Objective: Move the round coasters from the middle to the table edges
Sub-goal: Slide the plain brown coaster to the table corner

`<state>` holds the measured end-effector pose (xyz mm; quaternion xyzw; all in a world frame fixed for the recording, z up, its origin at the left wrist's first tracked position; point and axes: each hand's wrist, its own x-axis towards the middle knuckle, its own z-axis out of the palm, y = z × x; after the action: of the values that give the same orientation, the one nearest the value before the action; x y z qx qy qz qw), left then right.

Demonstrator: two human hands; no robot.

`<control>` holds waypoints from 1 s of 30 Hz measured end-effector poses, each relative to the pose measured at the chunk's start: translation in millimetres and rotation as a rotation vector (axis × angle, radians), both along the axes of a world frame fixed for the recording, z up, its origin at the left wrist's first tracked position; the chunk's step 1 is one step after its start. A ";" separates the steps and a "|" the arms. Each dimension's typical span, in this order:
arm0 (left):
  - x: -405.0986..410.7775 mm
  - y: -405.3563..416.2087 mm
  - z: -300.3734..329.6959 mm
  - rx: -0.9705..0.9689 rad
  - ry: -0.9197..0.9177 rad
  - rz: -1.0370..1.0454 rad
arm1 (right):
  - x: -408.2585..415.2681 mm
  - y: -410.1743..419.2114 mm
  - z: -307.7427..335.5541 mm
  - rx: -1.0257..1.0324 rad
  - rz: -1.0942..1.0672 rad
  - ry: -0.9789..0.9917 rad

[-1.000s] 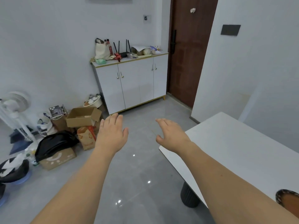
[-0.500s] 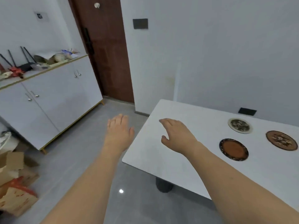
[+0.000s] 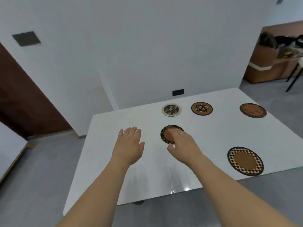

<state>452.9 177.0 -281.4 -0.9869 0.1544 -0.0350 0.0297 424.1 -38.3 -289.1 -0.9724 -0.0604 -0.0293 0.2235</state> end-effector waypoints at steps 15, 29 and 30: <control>227.1 -131.6 -222.8 -0.427 0.302 0.081 | 166.5 -87.7 -241.3 0.139 -0.539 0.112; 239.3 -146.2 -301.7 -0.520 0.086 0.020 | 196.0 -97.5 -295.8 -0.110 -0.538 0.087; 237.0 -145.9 -301.0 -0.553 0.069 0.025 | 195.2 -96.3 -296.0 -0.100 -0.531 0.039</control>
<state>689.9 31.2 -582.4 -0.9600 0.1279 -0.0419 -0.2456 619.3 -134.7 -585.1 -0.9644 0.1998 -0.0651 0.1607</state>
